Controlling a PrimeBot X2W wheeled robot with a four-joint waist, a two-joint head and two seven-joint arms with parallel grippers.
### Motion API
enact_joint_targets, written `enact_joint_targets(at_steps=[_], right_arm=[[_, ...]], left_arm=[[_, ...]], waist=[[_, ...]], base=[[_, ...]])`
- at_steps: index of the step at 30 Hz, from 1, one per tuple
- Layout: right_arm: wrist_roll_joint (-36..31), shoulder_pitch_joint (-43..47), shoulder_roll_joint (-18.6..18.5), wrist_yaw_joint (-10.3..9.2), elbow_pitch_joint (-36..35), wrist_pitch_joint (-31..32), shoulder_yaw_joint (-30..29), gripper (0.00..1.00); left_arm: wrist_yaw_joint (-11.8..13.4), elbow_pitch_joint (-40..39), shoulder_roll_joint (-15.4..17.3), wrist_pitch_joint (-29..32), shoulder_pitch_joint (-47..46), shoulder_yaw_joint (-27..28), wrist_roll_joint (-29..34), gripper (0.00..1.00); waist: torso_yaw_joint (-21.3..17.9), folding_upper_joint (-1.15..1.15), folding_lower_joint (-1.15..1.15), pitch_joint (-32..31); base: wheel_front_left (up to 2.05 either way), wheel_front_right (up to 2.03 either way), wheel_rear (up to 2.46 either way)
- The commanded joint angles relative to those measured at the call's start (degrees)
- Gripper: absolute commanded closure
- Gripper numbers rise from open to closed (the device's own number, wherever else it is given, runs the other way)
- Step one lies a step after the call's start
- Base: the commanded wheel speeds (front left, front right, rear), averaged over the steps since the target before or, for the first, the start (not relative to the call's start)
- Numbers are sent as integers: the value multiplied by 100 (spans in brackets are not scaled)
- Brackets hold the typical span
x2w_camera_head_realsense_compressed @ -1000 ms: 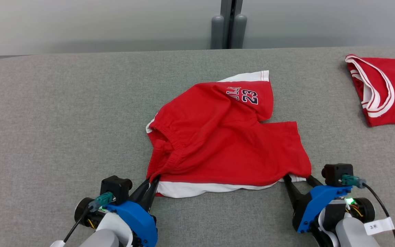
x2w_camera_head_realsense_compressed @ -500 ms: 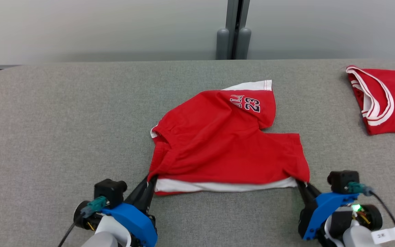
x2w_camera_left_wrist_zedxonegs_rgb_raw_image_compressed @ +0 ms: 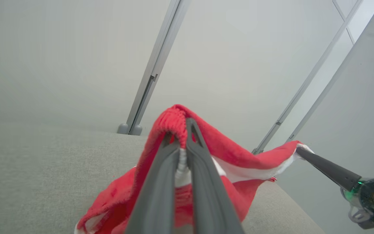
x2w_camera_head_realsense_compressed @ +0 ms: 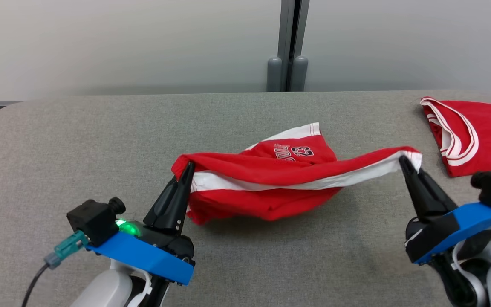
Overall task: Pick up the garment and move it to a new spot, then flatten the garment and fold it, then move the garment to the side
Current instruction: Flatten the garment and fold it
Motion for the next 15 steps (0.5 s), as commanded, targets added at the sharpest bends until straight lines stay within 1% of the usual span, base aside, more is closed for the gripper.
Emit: enact_joint_targets(at_steps=[1,5,8,10,12,13,15], right_arm=[[54,39,-14,3,-135,59,-9,100],[63,-383,-15,3,-647,533,28,100],[64,-1020,-15,3,-633,894,174,100],[124,-1634,-23,3,-392,1058,264,100],[26,-2372,-127,3,-69,1143,418,100],[-57,-2752,-202,3,132,1127,503,100],[-136,-3503,-218,3,647,961,594,100]], left_arm=[[-13,-108,36,52,-30,38,-39,100],[-109,-539,115,493,-465,129,-371,100],[-172,-495,145,855,-995,258,-639,100],[-225,-293,114,1032,-1474,404,-829,100],[-243,-30,129,1200,-2021,584,-967,100],[-240,104,134,1250,-2317,697,-996,100],[-225,462,116,1298,-2941,903,-1053,100]], waist=[[6,0,1,25],[-15,0,1,254],[-91,0,1,567],[-161,0,1,798],[-254,0,1,1106],[-296,0,1,1268],[-370,0,1,1558]], base=[[0,0,0],[0,0,0],[0,0,0],[0,0,0],[0,0,0],[0,0,0],[0,0,0]])
